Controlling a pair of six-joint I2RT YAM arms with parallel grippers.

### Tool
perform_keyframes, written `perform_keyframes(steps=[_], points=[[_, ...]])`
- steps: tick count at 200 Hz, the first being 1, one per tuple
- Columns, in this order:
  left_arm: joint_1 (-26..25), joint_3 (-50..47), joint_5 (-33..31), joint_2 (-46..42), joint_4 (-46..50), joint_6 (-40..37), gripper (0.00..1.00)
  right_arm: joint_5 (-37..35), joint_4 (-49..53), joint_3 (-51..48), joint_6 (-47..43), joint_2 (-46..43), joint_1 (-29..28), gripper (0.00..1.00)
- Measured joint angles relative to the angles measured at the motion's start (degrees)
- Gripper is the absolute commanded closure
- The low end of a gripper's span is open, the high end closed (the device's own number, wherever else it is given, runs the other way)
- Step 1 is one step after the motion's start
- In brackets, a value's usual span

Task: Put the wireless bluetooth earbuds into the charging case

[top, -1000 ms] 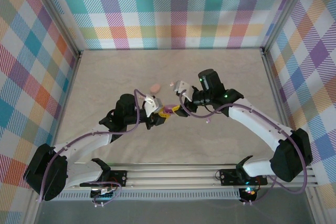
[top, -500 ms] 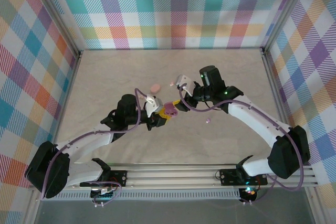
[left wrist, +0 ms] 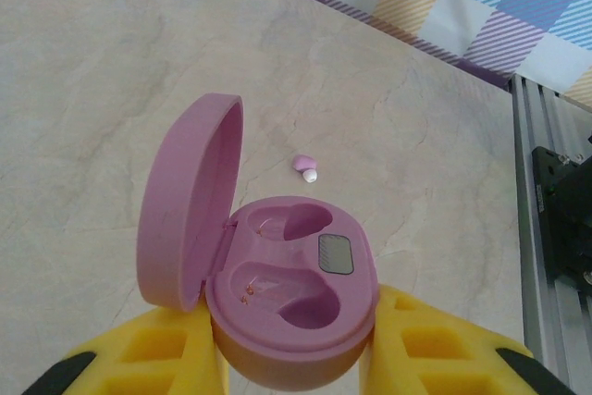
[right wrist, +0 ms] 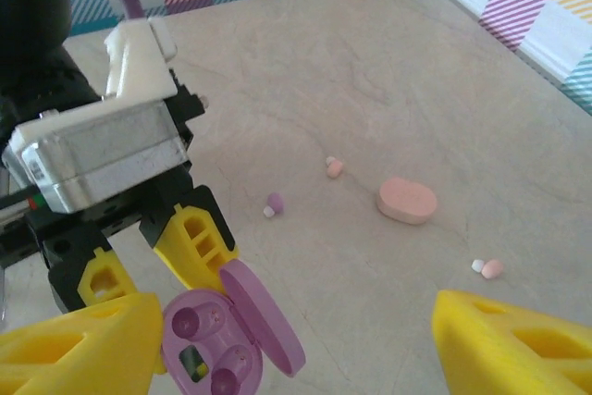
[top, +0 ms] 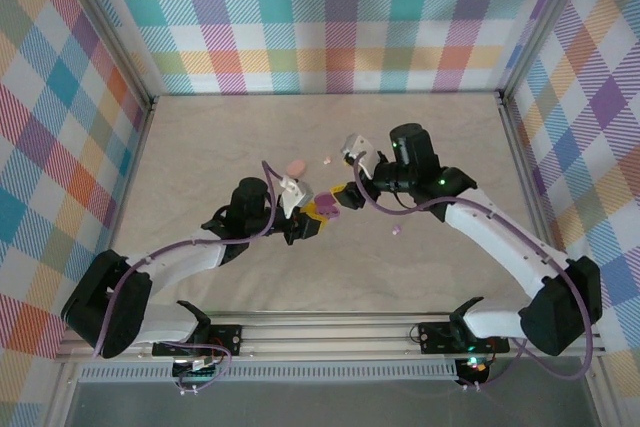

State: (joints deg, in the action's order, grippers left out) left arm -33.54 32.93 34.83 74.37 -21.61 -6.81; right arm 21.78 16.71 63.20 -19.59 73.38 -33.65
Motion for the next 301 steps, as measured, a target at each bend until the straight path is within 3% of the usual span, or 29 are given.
perform_keyframes(steps=[28,50,86,116,156,199,301], points=[[0.76,0.11,-0.09,0.20,0.09,0.04,0.97,-7.28,3.32,0.92,11.52,-0.31,1.68,0.27],[1.46,0.76,-0.42,0.22,0.24,0.02,0.97,-12.09,9.57,4.04,22.49,1.57,6.88,0.33],[1.84,1.09,-0.44,0.22,0.37,0.00,0.97,-12.57,13.25,0.44,37.97,2.75,16.20,0.46],[1.88,1.09,-0.44,0.22,0.48,-0.04,0.97,-11.61,14.69,-6.19,46.34,3.69,20.44,0.54],[1.88,1.09,-0.42,-0.11,0.68,-0.13,0.97,-9.53,17.51,-7.43,48.26,11.39,21.49,0.61],[1.88,1.07,-0.42,-1.42,0.72,-0.48,0.97,-7.58,17.25,-10.67,49.81,17.70,21.46,0.62],[1.88,0.85,-0.42,-3.54,3.67,-2.01,0.97,-11.47,18.93,-7.52,48.46,24.24,15.89,0.55]])
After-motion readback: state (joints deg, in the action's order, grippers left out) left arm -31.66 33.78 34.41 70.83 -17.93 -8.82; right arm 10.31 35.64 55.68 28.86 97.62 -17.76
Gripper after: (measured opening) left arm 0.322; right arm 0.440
